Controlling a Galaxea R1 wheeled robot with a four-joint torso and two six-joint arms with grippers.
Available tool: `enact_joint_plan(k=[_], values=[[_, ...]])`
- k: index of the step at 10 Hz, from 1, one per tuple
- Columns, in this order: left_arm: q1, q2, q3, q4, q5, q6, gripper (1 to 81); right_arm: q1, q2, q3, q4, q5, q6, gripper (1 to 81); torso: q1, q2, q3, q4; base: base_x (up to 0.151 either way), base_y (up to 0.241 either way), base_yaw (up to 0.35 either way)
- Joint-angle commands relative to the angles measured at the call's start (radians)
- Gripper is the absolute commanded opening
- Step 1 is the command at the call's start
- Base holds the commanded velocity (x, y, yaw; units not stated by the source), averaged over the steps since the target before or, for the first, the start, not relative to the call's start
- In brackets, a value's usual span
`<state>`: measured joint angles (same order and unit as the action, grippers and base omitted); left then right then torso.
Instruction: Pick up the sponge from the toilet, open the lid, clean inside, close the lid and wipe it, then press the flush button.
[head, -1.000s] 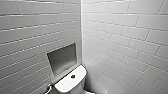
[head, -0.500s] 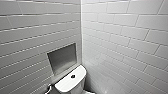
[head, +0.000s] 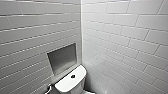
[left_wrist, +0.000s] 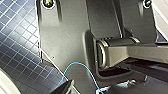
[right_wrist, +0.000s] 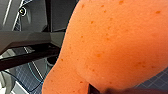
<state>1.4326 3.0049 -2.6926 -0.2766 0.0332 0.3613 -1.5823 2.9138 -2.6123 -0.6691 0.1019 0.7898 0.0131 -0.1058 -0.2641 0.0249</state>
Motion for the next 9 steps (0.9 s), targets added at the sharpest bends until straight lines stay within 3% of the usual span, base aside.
enact_joint_plan(k=[1, 2, 3, 6, 7, 9], values=[[-0.036, 0.000, 0.003, -0.004, 0.073, -0.002, 81.1, -0.002, 0.029, -0.046, 0.321, -0.060, -0.275, 1.0, 0.000, 0.000, 0.000, 0.000, 0.000, 0.000, 0.000], [-0.036, -0.001, 0.003, -0.003, 0.073, -0.002, 81.1, 0.004, 0.030, -0.041, 0.522, -0.076, -0.501, 1.0, 0.000, 0.000, 0.000, 0.000, 0.000, 0.000, 0.000], [-0.036, -0.003, 0.003, -0.004, 0.073, -0.001, 81.1, 0.017, 0.017, -0.016, 0.694, -0.108, -0.671, 1.0, 0.000, 0.000, 0.000, 0.000, 0.000, 0.000, 0.000], [-0.036, -0.029, 0.037, -0.009, 0.070, -0.001, 81.1, 0.037, -0.091, 0.180, 0.681, -0.100, -0.692, 1.0, 0.000, 0.000, 0.000, 0.000, 0.000, 0.000, 0.000], [-0.036, -0.067, 0.110, -0.009, 0.068, -0.001, 81.1, 0.038, -0.135, 0.261, 0.677, -0.096, -0.692, 1.0, 0.000, 0.000, 0.000, 0.000, 0.000, 0.000, 0.000], [-0.045, -0.148, 0.263, -0.009, 0.065, -0.002, 81.1, 0.044, -0.140, 0.273, 0.674, -0.097, -0.692, 1.0, 0.000, 0.000, 0.000, 0.000, 0.000, 0.000, 0.000]])
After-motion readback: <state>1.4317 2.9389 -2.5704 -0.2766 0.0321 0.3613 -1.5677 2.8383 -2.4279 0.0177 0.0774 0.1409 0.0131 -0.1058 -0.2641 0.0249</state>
